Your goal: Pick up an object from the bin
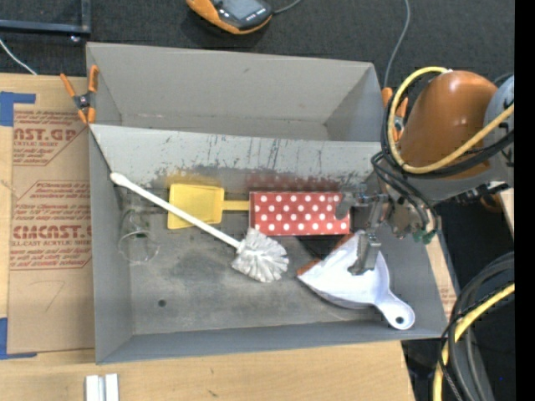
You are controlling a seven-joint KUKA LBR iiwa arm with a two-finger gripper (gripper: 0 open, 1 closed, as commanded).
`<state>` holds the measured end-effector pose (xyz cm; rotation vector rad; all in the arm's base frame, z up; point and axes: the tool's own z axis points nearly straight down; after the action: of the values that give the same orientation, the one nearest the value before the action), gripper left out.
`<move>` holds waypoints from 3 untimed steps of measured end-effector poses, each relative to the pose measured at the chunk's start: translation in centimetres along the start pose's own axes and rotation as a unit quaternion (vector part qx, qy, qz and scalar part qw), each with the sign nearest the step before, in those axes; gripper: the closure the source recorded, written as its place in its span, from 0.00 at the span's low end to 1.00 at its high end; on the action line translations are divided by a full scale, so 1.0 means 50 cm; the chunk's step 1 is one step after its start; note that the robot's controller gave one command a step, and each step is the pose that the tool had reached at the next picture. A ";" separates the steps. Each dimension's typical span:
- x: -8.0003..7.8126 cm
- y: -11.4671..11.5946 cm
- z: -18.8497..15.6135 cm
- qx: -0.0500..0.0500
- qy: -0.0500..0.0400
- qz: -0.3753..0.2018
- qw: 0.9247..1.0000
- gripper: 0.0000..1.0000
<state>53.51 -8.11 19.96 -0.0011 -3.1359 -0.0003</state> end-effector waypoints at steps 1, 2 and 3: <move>-0.003 0.001 -0.010 0.000 -0.004 -0.001 1.000 0.00; -0.059 0.049 0.156 -0.001 -0.003 0.106 0.994 0.00; -0.101 0.081 0.095 0.001 -0.005 -0.018 1.000 0.00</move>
Offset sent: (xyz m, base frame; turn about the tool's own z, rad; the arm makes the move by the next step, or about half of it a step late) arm 0.0445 0.0386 -0.1296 0.3377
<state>58.55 -4.08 15.19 0.0546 -3.1444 0.0013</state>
